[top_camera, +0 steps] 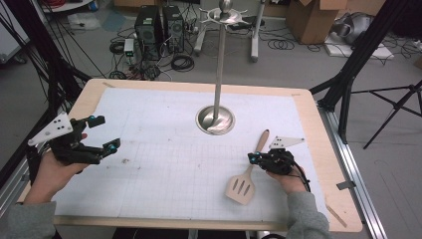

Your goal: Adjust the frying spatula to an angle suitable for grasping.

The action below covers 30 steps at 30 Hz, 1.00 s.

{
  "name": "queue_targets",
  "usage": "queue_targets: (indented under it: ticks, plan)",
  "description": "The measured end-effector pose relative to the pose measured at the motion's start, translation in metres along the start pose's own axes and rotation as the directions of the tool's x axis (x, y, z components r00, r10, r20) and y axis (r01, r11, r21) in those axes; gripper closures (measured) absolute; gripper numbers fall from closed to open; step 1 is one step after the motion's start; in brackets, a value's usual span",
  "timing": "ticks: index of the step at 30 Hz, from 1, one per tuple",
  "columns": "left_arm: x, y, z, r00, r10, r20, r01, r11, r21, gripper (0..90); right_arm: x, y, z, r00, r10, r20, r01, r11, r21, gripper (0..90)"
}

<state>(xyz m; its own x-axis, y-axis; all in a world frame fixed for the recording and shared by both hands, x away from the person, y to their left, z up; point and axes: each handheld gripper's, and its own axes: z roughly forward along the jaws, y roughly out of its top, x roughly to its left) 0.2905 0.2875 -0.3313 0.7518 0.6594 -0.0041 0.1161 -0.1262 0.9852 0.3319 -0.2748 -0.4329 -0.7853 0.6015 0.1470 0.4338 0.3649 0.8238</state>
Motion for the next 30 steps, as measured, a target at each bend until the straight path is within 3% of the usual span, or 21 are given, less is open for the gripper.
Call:
queue_targets:
  ticks: [5, 23, 30]
  plan:
    - [0.0, -0.001, 0.0, 0.9999, 0.002, 0.014, -0.002, 1.0, -0.005, 5.6, 0.002, -0.001, 0.004, 0.9999, -0.01, -0.003, 0.01, 1.0, 0.023, 89.8]
    - [0.003, -0.004, 0.0, 1.0, -0.006, -0.001, 0.006, 1.0, 0.006, 5.6, 0.002, -0.005, 0.018, 0.9996, -0.029, 0.002, 0.029, 0.996, 0.079, 89.7]
    - [0.003, -0.005, 0.0, 1.0, -0.009, -0.001, 0.009, 0.9999, 0.013, 5.6, 0.006, -0.005, 0.02, 0.998, -0.062, 0.01, 0.061, 0.991, 0.116, 89.9]
